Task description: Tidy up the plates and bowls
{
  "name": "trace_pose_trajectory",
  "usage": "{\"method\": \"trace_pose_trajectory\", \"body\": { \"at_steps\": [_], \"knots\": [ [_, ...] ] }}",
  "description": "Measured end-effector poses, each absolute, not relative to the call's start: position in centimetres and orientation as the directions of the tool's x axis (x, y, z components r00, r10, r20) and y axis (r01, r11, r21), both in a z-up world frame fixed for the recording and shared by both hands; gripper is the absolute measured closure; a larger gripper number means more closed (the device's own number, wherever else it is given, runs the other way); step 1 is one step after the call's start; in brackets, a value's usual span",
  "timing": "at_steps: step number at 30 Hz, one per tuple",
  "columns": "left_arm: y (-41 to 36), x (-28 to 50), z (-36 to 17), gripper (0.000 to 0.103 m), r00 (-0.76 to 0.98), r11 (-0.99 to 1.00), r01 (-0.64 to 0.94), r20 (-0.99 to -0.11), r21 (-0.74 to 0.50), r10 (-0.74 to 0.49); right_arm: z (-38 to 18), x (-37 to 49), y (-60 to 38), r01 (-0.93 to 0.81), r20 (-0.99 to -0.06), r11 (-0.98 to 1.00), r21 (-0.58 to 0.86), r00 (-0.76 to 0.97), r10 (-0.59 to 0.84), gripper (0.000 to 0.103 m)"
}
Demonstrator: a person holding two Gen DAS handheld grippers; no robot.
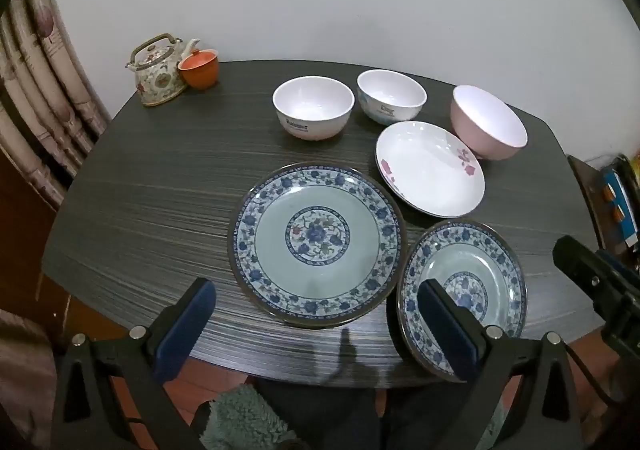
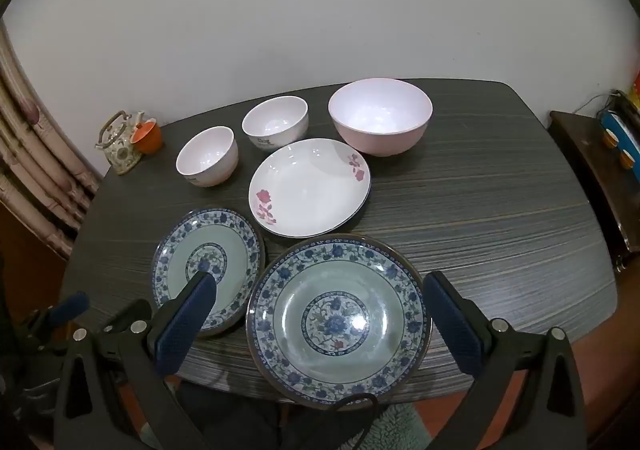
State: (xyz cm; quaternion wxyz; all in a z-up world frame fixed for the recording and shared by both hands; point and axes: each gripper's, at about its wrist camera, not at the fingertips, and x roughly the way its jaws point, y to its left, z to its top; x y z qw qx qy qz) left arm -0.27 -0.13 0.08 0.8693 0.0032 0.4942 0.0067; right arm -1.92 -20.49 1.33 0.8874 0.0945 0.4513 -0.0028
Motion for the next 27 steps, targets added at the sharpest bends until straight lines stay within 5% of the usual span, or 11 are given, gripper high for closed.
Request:
{"method": "trace_pose_trajectory", "body": {
  "at_steps": [27],
  "knots": [
    [0.5,-0.1,-0.9,0.0,0.481,1.0,-0.015,-0.876,-0.025,-0.015,1.4,-2.1,-19.4,0.052,-0.795,0.984,0.169,0.598,0.105,0.001]
  ]
}}
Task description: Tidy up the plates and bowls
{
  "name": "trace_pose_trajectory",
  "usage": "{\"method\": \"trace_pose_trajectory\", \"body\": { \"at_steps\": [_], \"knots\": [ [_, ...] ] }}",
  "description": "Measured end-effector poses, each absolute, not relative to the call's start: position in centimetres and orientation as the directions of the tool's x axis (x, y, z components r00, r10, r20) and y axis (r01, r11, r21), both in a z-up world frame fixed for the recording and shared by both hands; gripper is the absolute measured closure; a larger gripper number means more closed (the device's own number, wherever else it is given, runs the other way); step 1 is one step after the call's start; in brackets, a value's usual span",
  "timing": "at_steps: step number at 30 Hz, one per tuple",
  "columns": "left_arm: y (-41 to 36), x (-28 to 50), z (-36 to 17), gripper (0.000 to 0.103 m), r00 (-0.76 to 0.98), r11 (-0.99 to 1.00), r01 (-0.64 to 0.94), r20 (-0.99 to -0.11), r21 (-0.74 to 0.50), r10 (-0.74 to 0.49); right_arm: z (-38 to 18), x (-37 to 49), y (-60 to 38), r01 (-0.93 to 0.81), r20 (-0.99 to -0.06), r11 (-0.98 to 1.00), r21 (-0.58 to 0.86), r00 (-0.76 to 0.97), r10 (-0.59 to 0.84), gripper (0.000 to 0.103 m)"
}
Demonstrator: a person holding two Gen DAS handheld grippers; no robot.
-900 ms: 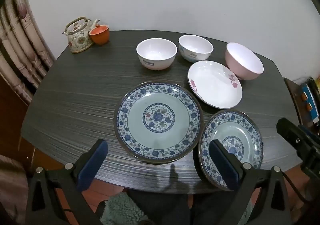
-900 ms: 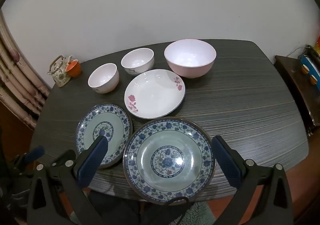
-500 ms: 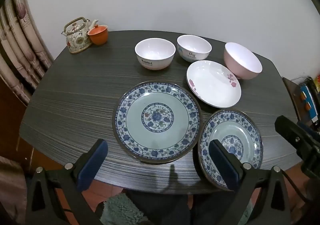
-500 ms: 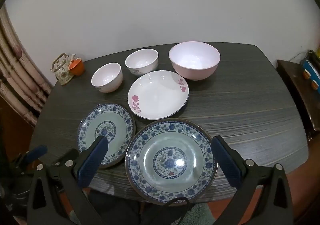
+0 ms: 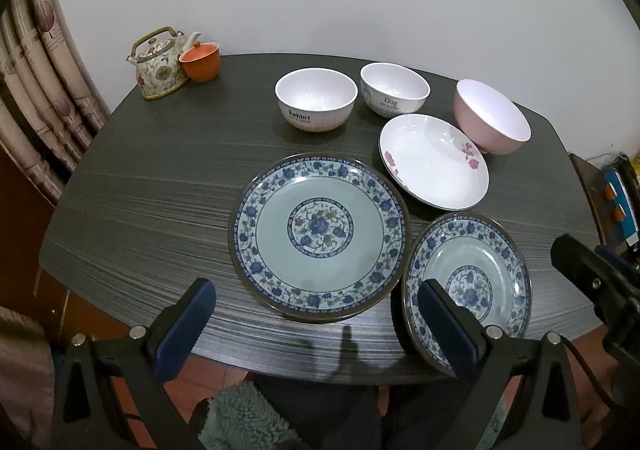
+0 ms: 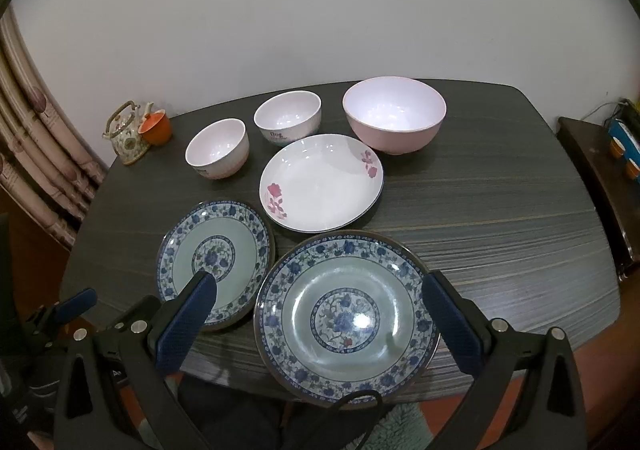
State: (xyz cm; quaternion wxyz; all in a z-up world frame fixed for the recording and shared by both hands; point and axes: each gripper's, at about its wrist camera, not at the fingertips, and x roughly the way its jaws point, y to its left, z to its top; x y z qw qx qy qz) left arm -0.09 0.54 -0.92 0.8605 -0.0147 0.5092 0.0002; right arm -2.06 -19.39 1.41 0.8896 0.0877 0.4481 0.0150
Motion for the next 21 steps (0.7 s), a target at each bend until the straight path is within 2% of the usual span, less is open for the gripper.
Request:
{"method": "trace_pose_trajectory", "body": {
  "at_steps": [21],
  "knots": [
    [0.56,-0.17,-1.58,0.0,0.464,1.0,-0.023,-0.886,-0.012,0.0,0.94,-1.98,-19.08,0.052,-0.804,0.984,0.169,0.585,0.107,0.001]
  ]
}}
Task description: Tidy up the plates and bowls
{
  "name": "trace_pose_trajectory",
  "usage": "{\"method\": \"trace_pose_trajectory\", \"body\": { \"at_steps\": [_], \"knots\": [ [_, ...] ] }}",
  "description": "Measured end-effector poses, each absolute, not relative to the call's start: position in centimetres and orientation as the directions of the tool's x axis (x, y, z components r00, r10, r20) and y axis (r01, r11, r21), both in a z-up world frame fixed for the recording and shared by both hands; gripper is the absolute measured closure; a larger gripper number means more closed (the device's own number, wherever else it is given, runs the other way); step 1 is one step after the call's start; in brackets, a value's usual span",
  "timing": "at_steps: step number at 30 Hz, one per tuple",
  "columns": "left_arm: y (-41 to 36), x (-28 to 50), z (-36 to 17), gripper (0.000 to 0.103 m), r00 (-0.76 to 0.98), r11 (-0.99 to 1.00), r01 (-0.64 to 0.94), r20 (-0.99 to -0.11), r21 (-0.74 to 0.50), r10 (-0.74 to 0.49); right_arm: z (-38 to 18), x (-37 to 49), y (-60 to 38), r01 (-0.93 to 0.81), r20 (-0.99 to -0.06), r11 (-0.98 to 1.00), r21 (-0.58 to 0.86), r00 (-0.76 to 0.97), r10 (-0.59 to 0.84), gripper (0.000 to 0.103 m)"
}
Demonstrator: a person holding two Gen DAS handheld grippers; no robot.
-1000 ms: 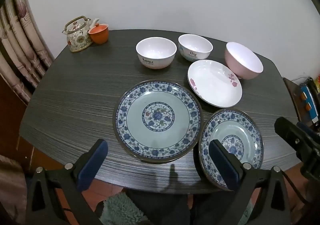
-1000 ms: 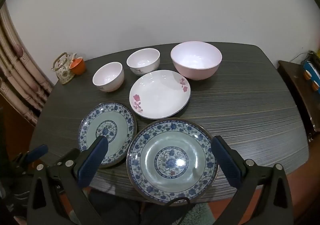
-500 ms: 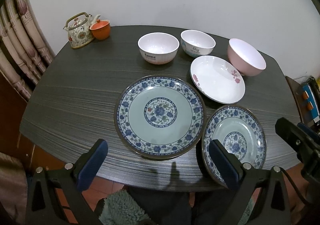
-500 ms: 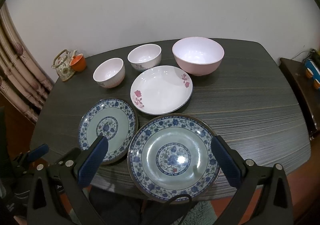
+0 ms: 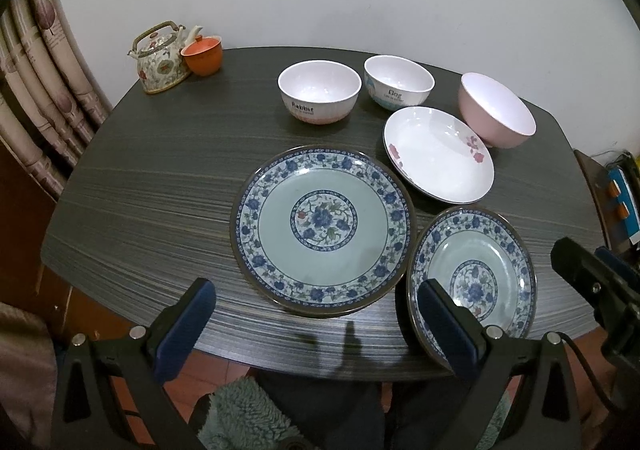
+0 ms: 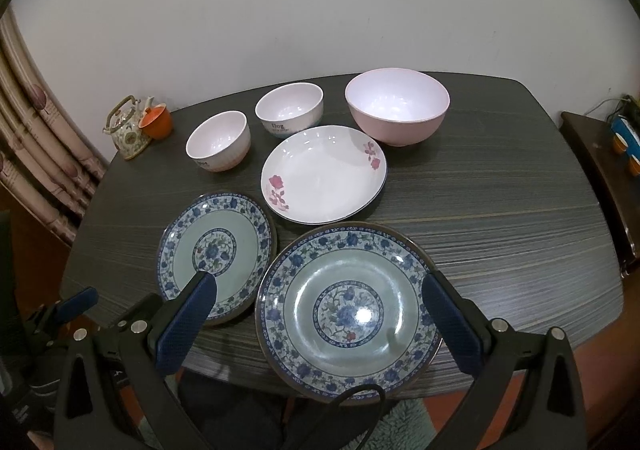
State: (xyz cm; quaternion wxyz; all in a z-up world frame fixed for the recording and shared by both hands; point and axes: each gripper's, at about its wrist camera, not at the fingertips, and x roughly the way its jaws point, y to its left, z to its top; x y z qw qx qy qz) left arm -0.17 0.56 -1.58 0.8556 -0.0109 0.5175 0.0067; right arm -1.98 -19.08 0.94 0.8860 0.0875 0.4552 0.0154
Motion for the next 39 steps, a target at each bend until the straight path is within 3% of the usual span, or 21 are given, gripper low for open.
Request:
{"method": "trace_pose_trajectory", "body": {
  "at_steps": [39],
  "knots": [
    [0.71,-0.22,-1.99,0.0,0.454,1.0,-0.025,-0.891,-0.005,0.006,0.72,-2.08,-18.9,0.048,-0.808,0.984,0.173,0.578,0.114,0.001]
  ]
}}
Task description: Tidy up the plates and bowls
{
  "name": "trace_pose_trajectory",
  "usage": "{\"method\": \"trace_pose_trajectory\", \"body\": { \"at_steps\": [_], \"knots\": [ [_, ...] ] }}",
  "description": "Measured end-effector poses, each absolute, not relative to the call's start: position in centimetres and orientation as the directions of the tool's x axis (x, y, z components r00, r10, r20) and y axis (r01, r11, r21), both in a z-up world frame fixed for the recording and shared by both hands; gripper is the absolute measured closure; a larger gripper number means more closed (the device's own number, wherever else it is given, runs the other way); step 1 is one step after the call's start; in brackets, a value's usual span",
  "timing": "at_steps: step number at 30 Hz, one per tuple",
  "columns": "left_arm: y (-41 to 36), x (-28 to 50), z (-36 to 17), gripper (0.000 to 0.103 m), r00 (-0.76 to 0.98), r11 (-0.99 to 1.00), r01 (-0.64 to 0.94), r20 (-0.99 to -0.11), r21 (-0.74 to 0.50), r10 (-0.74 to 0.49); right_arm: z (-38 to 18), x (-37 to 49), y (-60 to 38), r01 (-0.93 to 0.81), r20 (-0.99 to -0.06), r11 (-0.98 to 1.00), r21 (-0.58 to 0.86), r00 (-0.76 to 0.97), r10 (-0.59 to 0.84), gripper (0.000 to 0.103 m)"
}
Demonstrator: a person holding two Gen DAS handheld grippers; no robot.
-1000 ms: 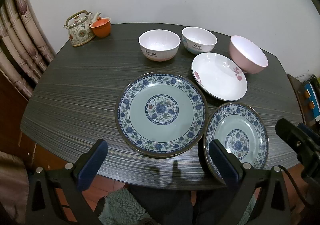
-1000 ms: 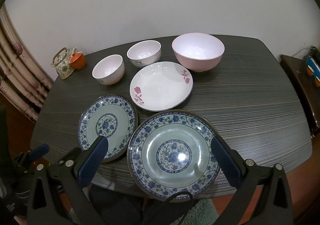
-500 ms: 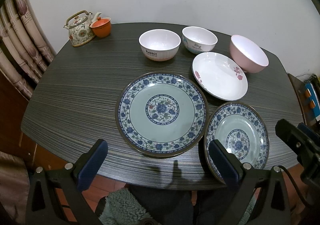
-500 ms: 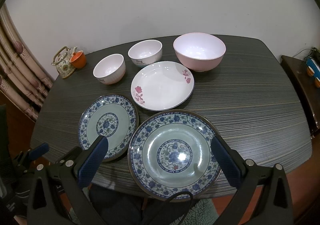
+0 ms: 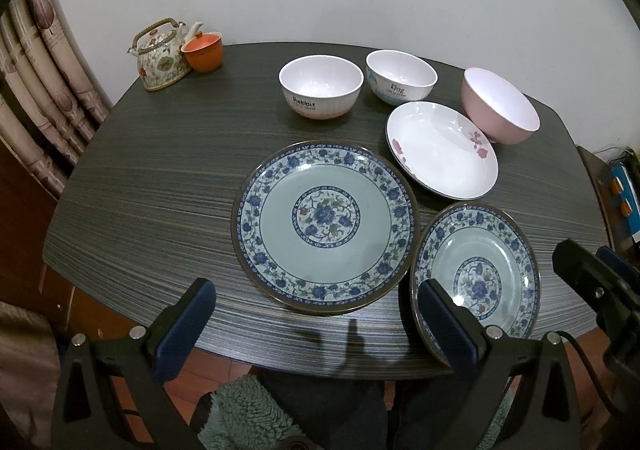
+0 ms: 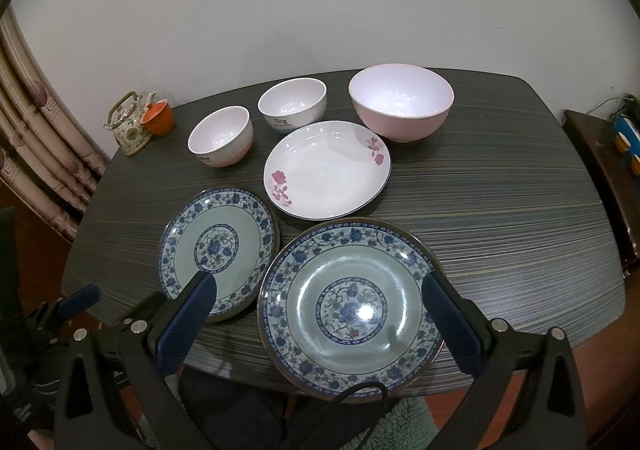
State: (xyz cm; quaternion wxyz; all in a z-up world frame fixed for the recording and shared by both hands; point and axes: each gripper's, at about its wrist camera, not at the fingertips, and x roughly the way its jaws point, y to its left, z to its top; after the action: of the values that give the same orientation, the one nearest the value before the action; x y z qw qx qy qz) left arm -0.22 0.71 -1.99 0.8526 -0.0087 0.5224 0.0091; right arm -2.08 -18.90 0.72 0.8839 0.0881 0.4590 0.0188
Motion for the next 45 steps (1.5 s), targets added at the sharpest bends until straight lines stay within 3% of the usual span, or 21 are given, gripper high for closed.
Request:
{"method": "trace_pose_trajectory", "body": {
  "at_steps": [11,17,22,27,33,38,45],
  "knots": [
    [0.9,0.1,-2.5,0.0,0.441,1.0,-0.026,-0.897,-0.011,0.002,0.4,-2.0,-18.6,0.036,-0.813,0.983,0.182,0.568,0.129,0.001],
    [1.9,0.7,-2.9,0.0,0.43,0.999,-0.024,-0.902,-0.043,-0.029,0.2,-1.5,-18.6,0.001,-0.814,0.978,0.209,0.554,0.173,0.007],
    [4.0,1.6,-3.3,0.001,0.414,0.993,-0.049,-0.907,-0.108,-0.078,-0.4,-0.5,-18.9,-0.036,-0.811,0.958,0.285,0.524,0.261,0.017],
    [7.1,2.7,-3.8,0.014,0.391,0.982,-0.106,-0.915,-0.154,-0.101,-1.4,1.2,-19.2,-0.072,-0.807,0.932,0.356,0.478,0.345,0.027],
    [11.4,4.1,-5.1,0.02,0.357,0.95,-0.196,-0.92,-0.242,-0.16,-2.8,3.7,-18.4,-0.112,-0.809,0.904,0.412,0.412,0.419,0.036],
    [13.8,5.5,-7.1,0.031,0.316,0.907,-0.254,-0.915,-0.337,-0.251,-4.8,6.2,-17.6,-0.126,-0.787,0.85,0.512,0.326,0.523,0.053],
    [15.0,6.7,-9.1,0.035,0.295,0.865,-0.279,-0.894,-0.417,-0.336,-7.2,9.3,-16.6,-0.11,-0.815,0.854,0.509,0.256,0.519,0.063]
  ]
}}
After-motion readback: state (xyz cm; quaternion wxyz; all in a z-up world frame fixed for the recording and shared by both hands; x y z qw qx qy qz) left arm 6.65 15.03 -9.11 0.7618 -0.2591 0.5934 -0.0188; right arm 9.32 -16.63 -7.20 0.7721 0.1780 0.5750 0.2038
